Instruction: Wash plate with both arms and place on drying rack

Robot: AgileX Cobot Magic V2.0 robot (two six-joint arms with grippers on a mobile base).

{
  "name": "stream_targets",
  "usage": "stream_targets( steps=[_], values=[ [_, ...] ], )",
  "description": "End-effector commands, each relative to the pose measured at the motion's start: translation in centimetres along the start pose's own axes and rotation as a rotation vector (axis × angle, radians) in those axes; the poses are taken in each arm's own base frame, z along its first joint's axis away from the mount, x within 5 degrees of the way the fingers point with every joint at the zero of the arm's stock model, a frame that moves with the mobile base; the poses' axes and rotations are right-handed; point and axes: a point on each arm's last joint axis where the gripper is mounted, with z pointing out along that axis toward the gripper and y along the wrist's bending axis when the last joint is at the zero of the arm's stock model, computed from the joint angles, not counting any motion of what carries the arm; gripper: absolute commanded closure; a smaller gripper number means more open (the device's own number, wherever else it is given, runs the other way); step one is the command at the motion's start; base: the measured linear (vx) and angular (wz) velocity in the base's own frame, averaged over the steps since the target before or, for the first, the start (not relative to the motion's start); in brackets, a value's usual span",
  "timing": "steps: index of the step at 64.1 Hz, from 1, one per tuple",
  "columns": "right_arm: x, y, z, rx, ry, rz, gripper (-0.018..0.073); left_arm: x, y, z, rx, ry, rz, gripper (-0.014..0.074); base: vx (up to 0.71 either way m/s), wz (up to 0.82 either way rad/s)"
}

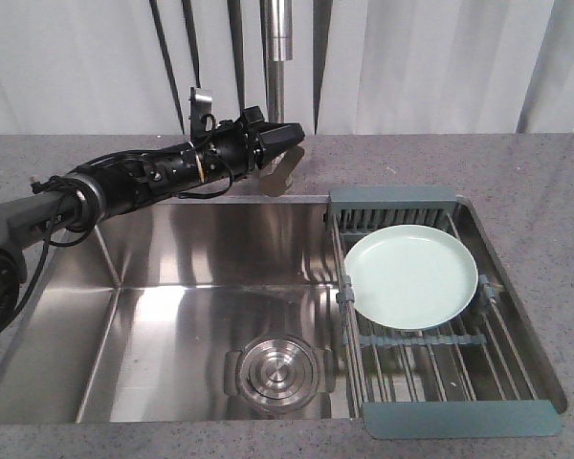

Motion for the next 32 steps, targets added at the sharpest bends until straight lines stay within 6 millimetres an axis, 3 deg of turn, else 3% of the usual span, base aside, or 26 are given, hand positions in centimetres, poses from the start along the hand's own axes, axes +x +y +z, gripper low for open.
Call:
stream_targets(
  steps=[1,14,32],
  values=[
    [-1.0,-0.3,-0.4,0.03,-0.067,0.008,0.0566,-2.5,-4.4,-0.8,0.106,-0.063,0.035,0.0603,0.0,0.0],
    [-1.0,-0.3,-0.4,0.031,-0.066,0.008,0.0566,-4.1,-6.1,-2.9,0.195,-0.053,0.073,0.0603,0.0,0.0],
    [-1.1,-0.5,-0.5,0.061,-0.073,-0.009,0.0566,-6.8,-10.9,-7.6,0.369,-0.02,0.192,0.0603,0.0,0.0]
  ],
)
